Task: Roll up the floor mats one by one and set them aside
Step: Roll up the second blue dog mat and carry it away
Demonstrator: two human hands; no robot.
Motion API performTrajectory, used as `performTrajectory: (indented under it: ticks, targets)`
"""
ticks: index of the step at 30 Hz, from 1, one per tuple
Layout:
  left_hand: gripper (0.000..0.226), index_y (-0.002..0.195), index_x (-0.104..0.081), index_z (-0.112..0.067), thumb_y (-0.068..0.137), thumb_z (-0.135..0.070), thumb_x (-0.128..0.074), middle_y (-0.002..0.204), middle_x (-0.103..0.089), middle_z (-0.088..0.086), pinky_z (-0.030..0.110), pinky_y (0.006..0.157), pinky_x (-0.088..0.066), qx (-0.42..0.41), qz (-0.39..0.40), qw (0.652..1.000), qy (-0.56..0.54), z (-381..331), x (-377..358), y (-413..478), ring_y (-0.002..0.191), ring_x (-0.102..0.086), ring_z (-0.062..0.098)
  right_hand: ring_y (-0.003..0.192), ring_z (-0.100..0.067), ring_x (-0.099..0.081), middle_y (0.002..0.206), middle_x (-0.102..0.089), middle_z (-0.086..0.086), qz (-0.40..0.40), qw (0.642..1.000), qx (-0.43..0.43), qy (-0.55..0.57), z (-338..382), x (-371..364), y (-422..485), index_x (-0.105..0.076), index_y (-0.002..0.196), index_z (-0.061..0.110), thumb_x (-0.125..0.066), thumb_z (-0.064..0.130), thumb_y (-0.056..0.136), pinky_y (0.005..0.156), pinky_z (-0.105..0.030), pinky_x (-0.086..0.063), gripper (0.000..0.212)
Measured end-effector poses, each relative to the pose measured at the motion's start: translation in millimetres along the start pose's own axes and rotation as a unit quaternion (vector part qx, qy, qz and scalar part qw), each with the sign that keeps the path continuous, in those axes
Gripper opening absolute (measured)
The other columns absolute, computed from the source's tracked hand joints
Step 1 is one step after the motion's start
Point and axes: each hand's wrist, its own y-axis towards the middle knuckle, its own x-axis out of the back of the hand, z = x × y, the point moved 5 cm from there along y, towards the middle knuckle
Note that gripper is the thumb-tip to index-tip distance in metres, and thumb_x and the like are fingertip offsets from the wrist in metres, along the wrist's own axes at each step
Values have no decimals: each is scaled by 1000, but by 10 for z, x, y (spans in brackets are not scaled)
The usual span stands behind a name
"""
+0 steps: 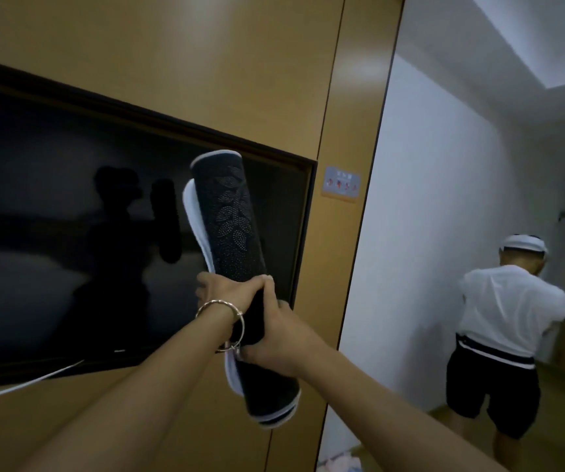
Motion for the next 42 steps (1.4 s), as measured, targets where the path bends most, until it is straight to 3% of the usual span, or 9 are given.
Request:
performTrajectory:
  ticks: [4,8,12,14,16,20,23,28,42]
  targets:
    - [78,106,-28,-15,60,-50,-80,102,-54,14,45,83,-54,44,41,988,-141,36,50,328,91,-60,32,135,-32,-27,150,-20,-12,-80,994,-27,-66,92,-42,412,20,148,25,-76,48,71,106,-51,-35,126]
    - [67,120,-47,-7,73,-45,-75,107,-64,14,38,59,-59,60,148,959,-234,-1,-3,481,89,-66,28,125,-33,-40,139,-36,-12,-146,977,-56,-145,-32,146,747,1,150,22,-76,48,69,100,-51,-39,114]
    - [31,103,-58,-10,92,-39,-52,91,-64,5,39,66,-57,-130,172,973,84,-128,125,567,80,-65,23,109,-30,-50,125,-47,-9,-131,981,-60,-127,-329,292,942,-17,142,24,-74,40,69,87,-44,-49,94]
    - [29,107,-58,-17,89,-39,-55,101,-61,1,37,73,-51,-381,62,849,360,-296,209,608,91,-62,24,105,-27,-52,121,-49,-7,-131,981,-63,-128,-462,312,1012,-20,141,25,-73,42,68,85,-44,-51,91]
    - [47,120,-54,-18,79,-36,-68,114,-55,4,38,80,-48,-570,-5,687,451,-340,179,616,103,-57,27,101,-25,-54,118,-51,-6,-113,984,-59,-125,-572,278,1077,-21,141,24,-72,45,67,84,-42,-52,92]
    - [106,150,-10,-21,70,-50,-72,151,-20,13,55,112,-13,-560,1,539,629,-114,-68,892,141,-19,32,90,-19,-56,111,-54,-3,-19,994,-22,-103,-748,98,1172,-23,139,23,-73,42,68,77,-35,-54,89]
    - [109,148,15,-24,78,-53,-63,156,-5,11,58,112,-5,-493,6,542,681,76,-219,1140,144,-4,29,90,-16,-51,115,-51,-2,28,985,39,-167,-870,-18,1261,-22,142,23,-73,43,70,73,-29,-49,90]
    - [106,148,-2,-28,69,-60,-64,141,-34,0,41,104,-34,-408,74,583,698,288,-527,1414,126,-38,22,100,-19,-53,119,-51,-1,52,969,117,-212,-1248,-145,1518,-23,143,24,-71,45,72,80,-34,-51,88]
    - [107,149,-9,-30,66,-71,-63,133,-36,0,35,95,-42,-185,152,632,737,1649,-629,1744,120,-35,19,100,-15,-52,118,-51,6,188,941,257,-114,-1827,-1747,2196,-27,141,32,-73,42,69,73,-31,-45,86]
